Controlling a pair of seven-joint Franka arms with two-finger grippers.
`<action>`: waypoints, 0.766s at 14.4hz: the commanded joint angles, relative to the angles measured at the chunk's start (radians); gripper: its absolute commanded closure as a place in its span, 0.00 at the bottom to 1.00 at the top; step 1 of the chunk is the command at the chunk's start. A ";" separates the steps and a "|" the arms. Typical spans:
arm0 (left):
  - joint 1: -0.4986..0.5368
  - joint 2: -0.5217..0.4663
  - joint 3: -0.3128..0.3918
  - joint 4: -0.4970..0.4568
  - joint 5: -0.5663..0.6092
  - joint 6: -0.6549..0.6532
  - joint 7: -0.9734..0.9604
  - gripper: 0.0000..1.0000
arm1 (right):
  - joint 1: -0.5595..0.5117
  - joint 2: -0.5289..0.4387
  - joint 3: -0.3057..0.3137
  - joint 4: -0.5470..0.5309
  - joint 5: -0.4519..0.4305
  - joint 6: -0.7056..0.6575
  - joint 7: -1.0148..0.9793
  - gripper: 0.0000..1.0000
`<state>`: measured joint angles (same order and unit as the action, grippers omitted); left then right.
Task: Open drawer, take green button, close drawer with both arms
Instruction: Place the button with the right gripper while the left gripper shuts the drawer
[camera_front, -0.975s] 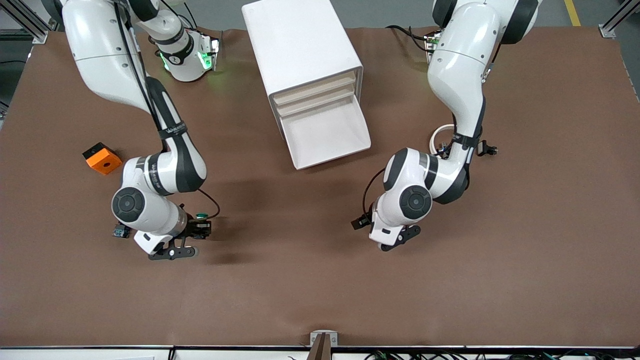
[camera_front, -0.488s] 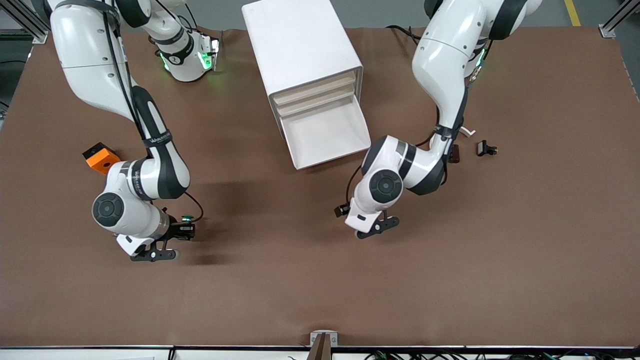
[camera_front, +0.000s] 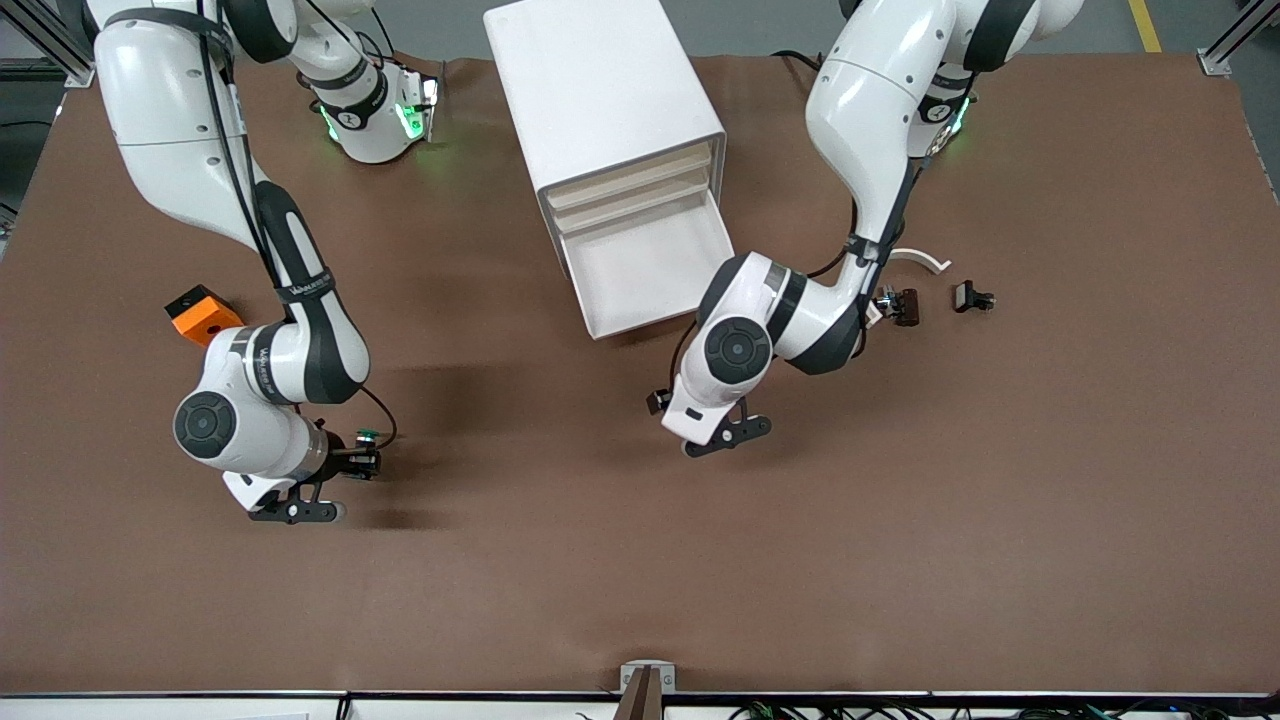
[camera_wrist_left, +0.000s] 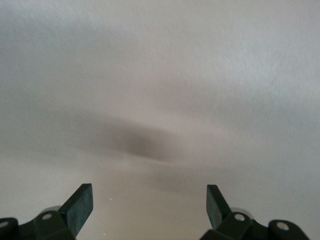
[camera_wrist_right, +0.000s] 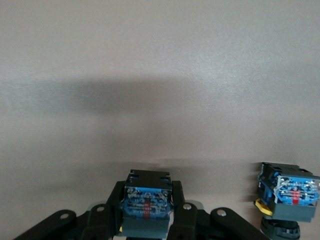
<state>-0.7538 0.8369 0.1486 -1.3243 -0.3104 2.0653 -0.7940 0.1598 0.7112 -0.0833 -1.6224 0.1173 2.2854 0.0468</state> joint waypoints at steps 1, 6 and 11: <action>-0.044 -0.064 0.012 -0.078 0.030 -0.008 -0.019 0.00 | -0.023 0.002 0.017 -0.007 0.002 0.009 0.011 1.00; -0.108 -0.133 0.012 -0.196 0.068 -0.007 -0.019 0.00 | -0.043 0.019 0.017 -0.005 -0.002 0.026 0.001 1.00; -0.150 -0.142 0.011 -0.239 0.106 -0.007 -0.019 0.00 | -0.046 0.028 0.017 -0.007 -0.004 0.032 0.001 1.00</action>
<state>-0.8778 0.7343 0.1486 -1.5066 -0.2343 2.0573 -0.8029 0.1317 0.7416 -0.0832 -1.6229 0.1173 2.3080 0.0467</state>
